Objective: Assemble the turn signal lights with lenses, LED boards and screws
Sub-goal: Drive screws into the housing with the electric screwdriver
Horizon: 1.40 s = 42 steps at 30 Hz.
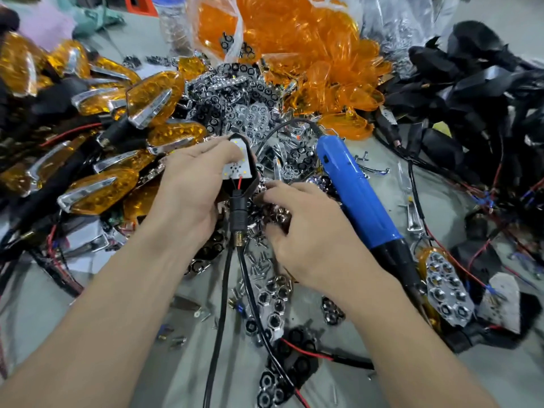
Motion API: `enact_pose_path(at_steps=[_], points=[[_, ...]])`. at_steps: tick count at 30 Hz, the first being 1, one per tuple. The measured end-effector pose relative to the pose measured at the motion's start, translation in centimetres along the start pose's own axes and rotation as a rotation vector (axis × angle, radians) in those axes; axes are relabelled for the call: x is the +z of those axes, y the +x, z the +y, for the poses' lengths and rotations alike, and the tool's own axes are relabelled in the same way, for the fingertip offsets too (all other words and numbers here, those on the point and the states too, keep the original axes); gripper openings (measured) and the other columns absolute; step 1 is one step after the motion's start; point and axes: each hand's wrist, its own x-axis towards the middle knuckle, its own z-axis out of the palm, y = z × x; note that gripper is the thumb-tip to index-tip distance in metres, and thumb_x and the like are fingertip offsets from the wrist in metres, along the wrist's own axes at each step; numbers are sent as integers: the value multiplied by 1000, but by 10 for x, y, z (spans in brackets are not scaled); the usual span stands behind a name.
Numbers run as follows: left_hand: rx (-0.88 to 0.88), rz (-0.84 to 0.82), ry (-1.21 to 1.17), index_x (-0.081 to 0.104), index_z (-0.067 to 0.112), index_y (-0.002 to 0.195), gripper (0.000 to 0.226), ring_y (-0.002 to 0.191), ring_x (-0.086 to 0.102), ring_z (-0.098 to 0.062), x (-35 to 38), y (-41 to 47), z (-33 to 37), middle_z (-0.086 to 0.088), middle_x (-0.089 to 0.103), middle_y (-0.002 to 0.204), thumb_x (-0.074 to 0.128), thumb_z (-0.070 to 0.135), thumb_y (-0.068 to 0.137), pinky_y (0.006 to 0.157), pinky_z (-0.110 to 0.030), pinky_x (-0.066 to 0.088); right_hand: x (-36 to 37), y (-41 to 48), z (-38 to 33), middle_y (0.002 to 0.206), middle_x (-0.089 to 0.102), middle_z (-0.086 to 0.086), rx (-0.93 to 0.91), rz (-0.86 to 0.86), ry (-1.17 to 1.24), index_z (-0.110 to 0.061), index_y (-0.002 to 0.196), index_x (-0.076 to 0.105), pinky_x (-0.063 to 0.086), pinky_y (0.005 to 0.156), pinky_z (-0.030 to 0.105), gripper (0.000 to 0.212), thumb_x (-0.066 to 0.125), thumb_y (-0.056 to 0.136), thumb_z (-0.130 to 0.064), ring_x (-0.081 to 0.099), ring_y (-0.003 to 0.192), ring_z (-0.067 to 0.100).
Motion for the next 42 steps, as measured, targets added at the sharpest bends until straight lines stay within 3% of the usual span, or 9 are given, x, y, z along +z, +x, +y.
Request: enact_pose_path(at_steps=[4, 8, 10, 13, 17, 24, 29, 34, 42], points=[[-10, 5, 37, 76, 2, 107, 19, 75, 64, -28, 4, -1, -1, -14, 71, 88, 64, 1, 92, 64, -34, 58, -5, -3, 4, 116, 61, -15, 53, 69, -2, -37, 111, 73, 28, 92, 9, 37, 83, 81, -18, 51, 103, 2], [46, -9, 127, 80, 8, 102, 17, 90, 71, -34, 6, -4, -6, -11, 77, 94, 68, 3, 92, 85, -48, 59, -12, -5, 10, 90, 63, -10, 48, 267, 8, -32, 85, 74, 37, 72, 14, 19, 83, 80, -16, 55, 83, 5], [58, -33, 151, 82, 12, 101, 17, 103, 72, -42, 7, -5, -7, -11, 79, 98, 71, 7, 89, 80, -45, 62, -19, -6, 12, 80, 65, -11, 16, 418, 60, -29, 85, 73, 41, 68, 16, 14, 81, 83, -18, 55, 75, 7], [63, -88, 154, 84, 21, 84, 17, 91, 72, -34, 10, -8, -8, -10, 78, 92, 71, 17, 75, 66, -37, 60, -25, -8, 13, 64, 64, 0, 24, 540, 350, -20, 87, 63, 41, 52, 28, 13, 74, 93, -17, 50, 53, 10], [158, -132, 255, 84, 32, 77, 18, 73, 64, -14, 14, -13, -12, 6, 74, 75, 70, 21, 76, 75, -46, 60, -27, -9, 7, 64, 66, 8, 124, 389, 839, -9, 89, 56, 52, 49, 35, 15, 69, 98, -8, 66, 54, 28], [206, -131, 310, 82, 27, 81, 19, 70, 66, -1, 16, -11, -15, 14, 77, 76, 74, 10, 83, 71, -20, 52, -34, -5, 8, 67, 63, 0, 221, 285, 1191, -8, 92, 55, 51, 49, 28, 12, 60, 101, -2, 63, 55, 21], [141, -152, 272, 81, 18, 102, 12, 73, 74, -10, 17, -15, -14, 1, 81, 86, 73, 11, 95, 67, -25, 60, -26, -6, 6, 66, 66, 5, 209, 226, 1034, -5, 87, 68, 51, 46, 27, 10, 70, 94, 2, 62, 51, 21], [-7, -171, 155, 79, 14, 91, 12, 62, 68, -12, 20, -21, -10, -3, 78, 77, 72, 6, 94, 60, -25, 58, -27, -6, 10, 60, 69, -4, 135, 264, 791, -16, 84, 76, 50, 46, 25, 17, 80, 86, 0, 59, 50, 15], [-104, -246, 138, 76, 9, 84, 7, 54, 62, -10, 22, -24, -5, -2, 72, 66, 74, 10, 91, 51, -21, 52, -28, -5, 13, 58, 64, 7, 141, 236, 929, -6, 90, 77, 46, 43, 27, 7, 73, 92, 0, 54, 49, 22]])
